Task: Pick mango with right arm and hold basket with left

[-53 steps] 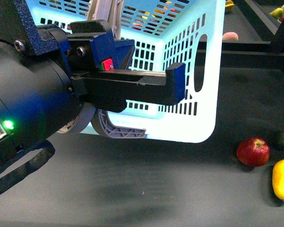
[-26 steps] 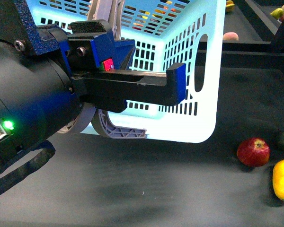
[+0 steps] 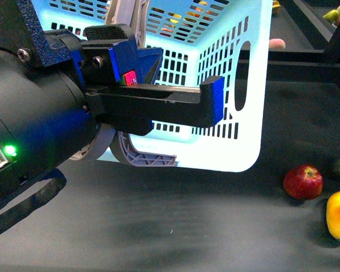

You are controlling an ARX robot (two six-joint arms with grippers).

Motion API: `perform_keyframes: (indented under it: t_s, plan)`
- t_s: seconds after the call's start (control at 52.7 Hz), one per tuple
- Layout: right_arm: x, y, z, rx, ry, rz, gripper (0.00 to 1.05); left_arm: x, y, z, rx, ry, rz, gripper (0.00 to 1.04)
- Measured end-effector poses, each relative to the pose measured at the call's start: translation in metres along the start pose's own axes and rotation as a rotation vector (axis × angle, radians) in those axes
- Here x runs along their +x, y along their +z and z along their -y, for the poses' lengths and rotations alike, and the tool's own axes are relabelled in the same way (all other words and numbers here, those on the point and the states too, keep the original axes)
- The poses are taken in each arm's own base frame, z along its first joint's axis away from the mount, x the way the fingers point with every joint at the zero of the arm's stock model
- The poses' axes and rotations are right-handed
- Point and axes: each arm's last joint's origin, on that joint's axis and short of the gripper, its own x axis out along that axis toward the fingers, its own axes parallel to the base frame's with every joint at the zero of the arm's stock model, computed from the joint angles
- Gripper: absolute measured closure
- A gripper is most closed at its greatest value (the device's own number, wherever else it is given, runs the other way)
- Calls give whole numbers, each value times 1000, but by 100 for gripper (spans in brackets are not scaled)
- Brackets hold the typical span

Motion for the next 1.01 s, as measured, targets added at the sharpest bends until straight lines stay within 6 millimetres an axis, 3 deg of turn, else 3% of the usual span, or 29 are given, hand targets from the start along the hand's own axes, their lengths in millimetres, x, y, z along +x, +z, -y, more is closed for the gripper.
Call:
perform_keyframes:
  t_s: [0.702,1.005]
  plan:
    - [11,-18,-30,-119,54,-42,8,0,0,0,0,0,0,98]
    - [13,-30,-28,-129,48,-82,8,0,0,0,0,0,0,98]
